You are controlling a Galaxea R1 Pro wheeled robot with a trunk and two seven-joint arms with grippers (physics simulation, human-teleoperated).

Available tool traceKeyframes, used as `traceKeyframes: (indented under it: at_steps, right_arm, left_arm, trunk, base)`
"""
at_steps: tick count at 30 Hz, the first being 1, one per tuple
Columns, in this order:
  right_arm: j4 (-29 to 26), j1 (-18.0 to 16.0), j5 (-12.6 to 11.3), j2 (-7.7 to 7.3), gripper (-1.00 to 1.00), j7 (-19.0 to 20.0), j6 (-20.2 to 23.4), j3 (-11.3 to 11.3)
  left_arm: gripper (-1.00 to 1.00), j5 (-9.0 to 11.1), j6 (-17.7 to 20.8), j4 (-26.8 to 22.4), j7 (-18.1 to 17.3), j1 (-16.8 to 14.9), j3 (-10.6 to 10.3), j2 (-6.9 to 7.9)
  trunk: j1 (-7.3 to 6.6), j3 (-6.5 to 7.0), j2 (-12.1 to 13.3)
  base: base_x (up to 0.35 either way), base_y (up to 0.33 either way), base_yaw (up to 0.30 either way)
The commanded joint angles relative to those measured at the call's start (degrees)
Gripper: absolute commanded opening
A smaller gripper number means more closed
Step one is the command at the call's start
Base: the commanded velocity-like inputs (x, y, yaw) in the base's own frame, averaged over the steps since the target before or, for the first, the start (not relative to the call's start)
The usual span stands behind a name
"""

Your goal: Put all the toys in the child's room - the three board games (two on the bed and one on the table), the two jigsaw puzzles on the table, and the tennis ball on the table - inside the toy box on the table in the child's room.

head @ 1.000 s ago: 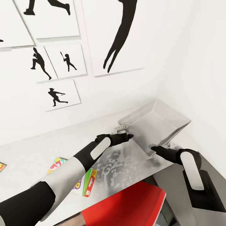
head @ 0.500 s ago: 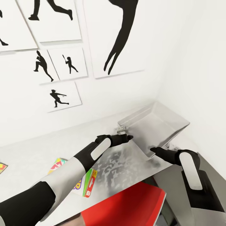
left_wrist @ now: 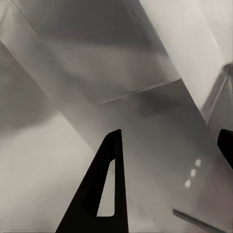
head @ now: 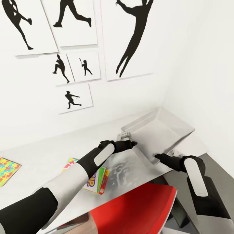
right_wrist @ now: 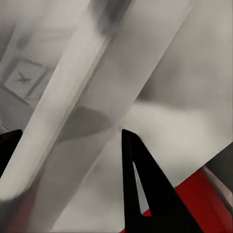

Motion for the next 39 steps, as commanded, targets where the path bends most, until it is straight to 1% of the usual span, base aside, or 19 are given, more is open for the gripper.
traceKeyframes:
  at_steps: [1, 7, 14, 21, 27, 32, 39]
  right_arm:
    - [0.02, 0.00, -1.71, 0.01, -1.00, -0.51, 0.39, 0.26]
    - [0.02, -0.02, -1.71, 0.02, -1.00, -0.51, 0.39, 0.26]
    - [0.02, 0.00, -1.71, 0.02, -1.00, -0.51, 0.39, 0.41]
    - [0.02, 0.00, -1.71, 0.02, -1.00, -0.51, 0.39, 0.52]
    - [0.02, -0.01, -1.71, 0.02, -1.00, -0.51, 0.39, 0.52]
    - [0.02, 0.00, -1.71, 0.02, -1.00, -0.51, 0.39, 0.53]
    - [0.09, 0.00, -1.71, 0.04, -1.00, -0.51, 0.39, 0.56]
  left_arm:
    - [-1.00, 0.30, -0.36, -3.07, 0.44, -0.09, 0.20, 0.00]
    - [-1.00, 0.29, -0.36, -3.07, 0.44, -0.09, 0.20, 0.00]
    - [-1.00, 0.32, -0.36, -3.07, 0.44, -0.09, 0.20, 0.00]
    - [-1.00, 0.35, -0.36, -3.07, 0.44, -0.09, 0.20, 0.00]
    - [-1.00, 0.35, -0.36, -3.07, 0.44, -0.09, 0.20, 0.00]
    - [-1.00, 0.36, -0.36, -3.07, 0.43, -0.09, 0.20, 0.00]
    - [-1.00, 0.36, -0.36, -3.07, 0.44, -0.09, 0.20, 0.00]
  trunk:
    - [0.03, 0.00, -0.10]
    - [0.03, 0.57, -0.10]
    - [0.03, 1.23, -0.10]
    - [0.03, 1.89, -0.10]
    - [0.03, 2.46, -0.10]
    - [0.03, 2.93, -0.10]
    - [0.03, 3.11, -0.10]
  base:
    - [-0.008, 0.015, 0.000]
    - [-0.002, 0.023, 0.000]
    - [0.000, 0.164, 0.000]
    - [-0.007, 0.020, 0.000]
    - [-0.181, 0.070, 0.000]
    - [-0.077, 0.041, 0.000]
    - [-0.135, 0.093, 0.000]
